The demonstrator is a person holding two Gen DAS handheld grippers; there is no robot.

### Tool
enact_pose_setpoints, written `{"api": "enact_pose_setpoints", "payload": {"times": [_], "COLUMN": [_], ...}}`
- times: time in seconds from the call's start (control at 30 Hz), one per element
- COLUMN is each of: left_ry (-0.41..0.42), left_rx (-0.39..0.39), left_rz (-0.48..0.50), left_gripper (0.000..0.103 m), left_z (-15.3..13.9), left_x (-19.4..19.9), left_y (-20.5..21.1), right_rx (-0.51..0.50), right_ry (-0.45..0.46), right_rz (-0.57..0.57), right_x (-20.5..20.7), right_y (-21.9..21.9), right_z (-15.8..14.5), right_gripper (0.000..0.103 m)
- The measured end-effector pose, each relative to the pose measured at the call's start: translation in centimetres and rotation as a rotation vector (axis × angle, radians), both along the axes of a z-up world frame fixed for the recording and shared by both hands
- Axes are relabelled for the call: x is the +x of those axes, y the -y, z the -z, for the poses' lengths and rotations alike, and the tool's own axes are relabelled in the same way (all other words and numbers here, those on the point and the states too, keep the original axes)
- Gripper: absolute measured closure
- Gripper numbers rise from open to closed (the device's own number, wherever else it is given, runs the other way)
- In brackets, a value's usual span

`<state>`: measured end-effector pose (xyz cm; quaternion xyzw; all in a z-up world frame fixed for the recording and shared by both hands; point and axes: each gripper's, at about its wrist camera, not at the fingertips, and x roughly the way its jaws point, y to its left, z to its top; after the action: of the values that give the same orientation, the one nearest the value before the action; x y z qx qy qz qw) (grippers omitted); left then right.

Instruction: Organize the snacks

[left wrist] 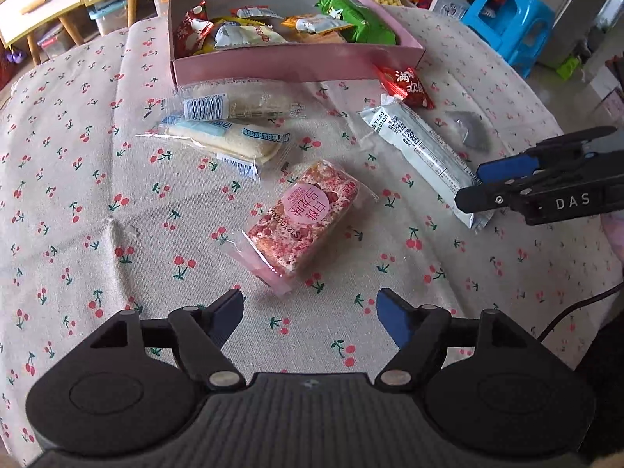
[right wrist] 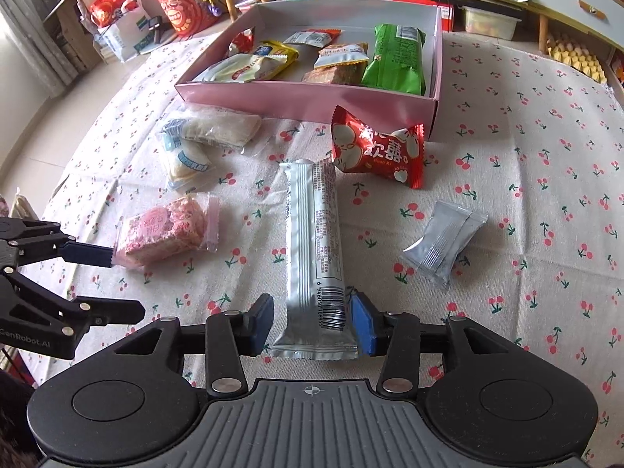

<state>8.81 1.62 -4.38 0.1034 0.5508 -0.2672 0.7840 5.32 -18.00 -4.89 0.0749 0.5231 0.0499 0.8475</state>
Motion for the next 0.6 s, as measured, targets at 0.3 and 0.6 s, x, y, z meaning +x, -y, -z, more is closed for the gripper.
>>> {"api": "enact_pose_setpoints", "payload": {"times": [0.3, 0.6], "left_ry": [0.262, 0.27], "left_rx": [0.109, 0.066], "left_rz": [0.23, 0.237], "left_gripper": [0.022, 0.025], "left_z": [0.7, 1.3], "left_x": [-0.9, -0.1], "left_y": [1.5, 2.2], "right_rx": [-0.063, -0.141], "right_ry": [0.034, 0.073], "right_rz": [-0.036, -0.067], "right_x": [0.3, 0.5], "right_y": [-1.1, -2.1], "right_z": [0.9, 2.3], "right_gripper": [0.037, 0.037]}}
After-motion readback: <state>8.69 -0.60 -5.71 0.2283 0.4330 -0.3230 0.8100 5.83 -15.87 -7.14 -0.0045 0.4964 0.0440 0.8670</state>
